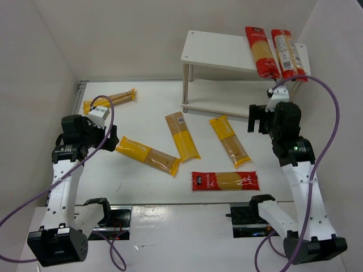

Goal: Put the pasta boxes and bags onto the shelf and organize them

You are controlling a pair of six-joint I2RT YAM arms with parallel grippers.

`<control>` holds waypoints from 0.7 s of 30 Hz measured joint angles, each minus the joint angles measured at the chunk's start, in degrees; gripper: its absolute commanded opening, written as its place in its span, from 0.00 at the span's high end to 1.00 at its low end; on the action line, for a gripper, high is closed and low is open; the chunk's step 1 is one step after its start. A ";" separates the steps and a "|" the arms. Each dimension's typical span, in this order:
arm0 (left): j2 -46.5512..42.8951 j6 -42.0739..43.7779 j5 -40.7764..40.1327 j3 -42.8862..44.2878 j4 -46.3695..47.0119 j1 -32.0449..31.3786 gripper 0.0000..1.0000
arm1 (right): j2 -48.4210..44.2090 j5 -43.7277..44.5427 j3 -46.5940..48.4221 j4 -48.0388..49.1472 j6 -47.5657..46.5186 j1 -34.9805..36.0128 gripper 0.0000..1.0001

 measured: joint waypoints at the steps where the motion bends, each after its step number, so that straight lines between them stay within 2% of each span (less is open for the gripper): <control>1: -0.04 -0.55 -0.20 0.00 0.00 0.11 0.01 | -2.01 -0.07 -3.72 0.00 -0.04 -0.94 0.00; 5: -0.33 -1.81 -0.74 0.02 0.02 1.44 0.01 | -8.15 -1.60 -15.08 0.31 -0.52 -3.45 0.00; 13: -1.09 -3.76 -0.11 0.13 -0.52 7.34 0.01 | -11.82 -4.17 -18.10 4.72 -0.98 -10.19 0.00; 21: -7.69 -3.93 2.21 0.13 -0.63 10.62 0.01 | -10.23 -8.70 -18.82 5.73 -1.22 -13.05 0.00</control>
